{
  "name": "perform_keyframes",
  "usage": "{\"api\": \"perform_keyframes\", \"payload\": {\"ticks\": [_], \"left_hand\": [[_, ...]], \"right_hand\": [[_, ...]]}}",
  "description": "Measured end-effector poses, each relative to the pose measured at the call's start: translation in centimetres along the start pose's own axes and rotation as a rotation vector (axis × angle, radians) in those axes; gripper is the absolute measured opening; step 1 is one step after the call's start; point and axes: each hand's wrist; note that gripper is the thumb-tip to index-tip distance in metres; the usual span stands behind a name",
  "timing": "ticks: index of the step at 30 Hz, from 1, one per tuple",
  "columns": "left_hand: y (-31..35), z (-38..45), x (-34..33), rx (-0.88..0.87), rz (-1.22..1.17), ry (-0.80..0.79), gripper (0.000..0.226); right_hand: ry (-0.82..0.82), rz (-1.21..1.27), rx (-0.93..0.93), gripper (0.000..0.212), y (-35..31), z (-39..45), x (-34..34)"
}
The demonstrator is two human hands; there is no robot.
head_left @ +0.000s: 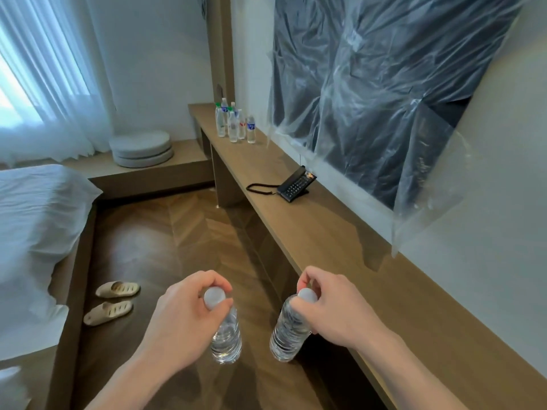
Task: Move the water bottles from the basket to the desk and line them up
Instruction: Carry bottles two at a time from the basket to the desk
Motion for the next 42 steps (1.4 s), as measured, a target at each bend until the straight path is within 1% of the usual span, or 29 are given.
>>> {"api": "perform_keyframes", "payload": {"ticks": [4,7,13,16,22,27,30,34,42], "left_hand": [[-2.5,6.4,2.3,-0.044,0.048,-0.021,0.019],[-3.5,10.1,3.3,-0.045,0.063,-0.031,0.018],[-5.4,19.8,4.6,-0.039,0.003,-0.037,0.021],[-6.2,24.8,4.7,-0.039,-0.017,-0.026,0.021],[-7.3,35.6,4.6,0.033,0.009,-0.012,0.019],[-7.5,43.0,5.5,0.083,-0.015,0.054,0.017],[-8.5,46.6,6.8,0.105,-0.040,0.089,0.020],[-10.9,52.3,8.8,0.100,-0.052,0.129,0.023],[-17.1,65.8,13.6,0.047,-0.035,0.045,0.022]], "right_hand": [[0.046,0.036,-0.003,0.021,-2.5,5.4,-1.0],[0.064,0.073,-0.019,0.020,-3.4,9.0,-0.8],[0.077,0.057,-0.043,0.021,-4.4,18.2,0.7],[0.050,0.040,-0.043,0.023,-4.2,23.6,1.4],[-0.017,0.033,-0.041,0.022,-4.1,35.2,3.9],[-0.061,-0.005,-0.005,0.020,-5.9,44.6,5.9],[-0.071,-0.056,0.015,0.020,-7.5,48.9,6.7],[-0.088,-0.045,0.017,0.023,-9.7,55.6,6.9],[-0.053,-0.012,-0.010,0.022,-14.7,68.2,5.3]]}}
Point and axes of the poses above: each hand's wrist, its own z-axis towards the middle knuckle, its own x-axis out of the back of the hand, y = z × x, and after that the axes turned 6 degrees about -y, right-handed
